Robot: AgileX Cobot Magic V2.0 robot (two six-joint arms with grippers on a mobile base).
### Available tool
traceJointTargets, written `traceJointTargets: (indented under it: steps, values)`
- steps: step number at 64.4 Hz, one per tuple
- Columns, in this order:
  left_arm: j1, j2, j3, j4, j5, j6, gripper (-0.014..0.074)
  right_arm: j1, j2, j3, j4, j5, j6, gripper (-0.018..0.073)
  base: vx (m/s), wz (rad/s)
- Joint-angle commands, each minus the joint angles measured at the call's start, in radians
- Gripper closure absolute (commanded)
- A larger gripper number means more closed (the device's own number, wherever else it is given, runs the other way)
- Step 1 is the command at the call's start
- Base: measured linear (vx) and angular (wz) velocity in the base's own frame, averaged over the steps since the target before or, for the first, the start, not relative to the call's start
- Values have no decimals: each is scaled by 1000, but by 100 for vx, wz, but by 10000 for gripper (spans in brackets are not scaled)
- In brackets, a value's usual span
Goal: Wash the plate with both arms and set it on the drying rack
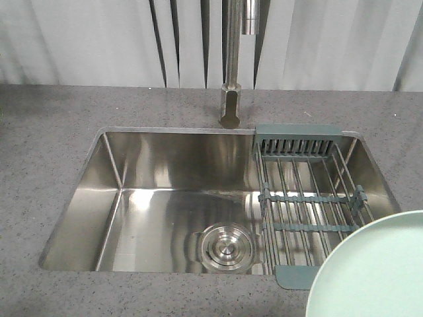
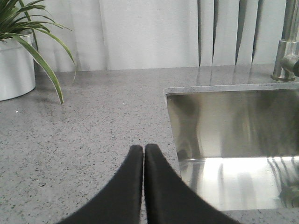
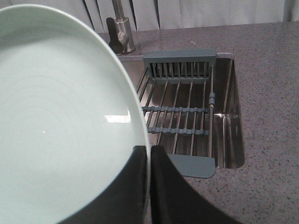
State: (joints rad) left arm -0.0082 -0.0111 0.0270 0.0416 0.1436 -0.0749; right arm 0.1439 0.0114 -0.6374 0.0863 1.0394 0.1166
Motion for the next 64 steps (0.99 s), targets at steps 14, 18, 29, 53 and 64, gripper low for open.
traceJointTargets:
  steps: [14, 18, 29, 53, 64]
  values:
    - [-3, -16, 15, -2, -79, -12, 601, -3, 19, -20, 0, -76, 3, 564, 4, -3]
    - [-3, -16, 15, -2, -79, -12, 601, -3, 19, -20, 0, -76, 3, 564, 4, -3]
    - [-3, -16, 15, -2, -79, -12, 601, -3, 19, -20, 0, -76, 3, 564, 3, -2]
    - [-3, -16, 15, -2, -79, -12, 601, -3, 19, -20, 0, -76, 3, 564, 3, -2]
    - [-3, -16, 15, -2, -79, -12, 601, -3, 19, -20, 0, -76, 3, 564, 3, -3]
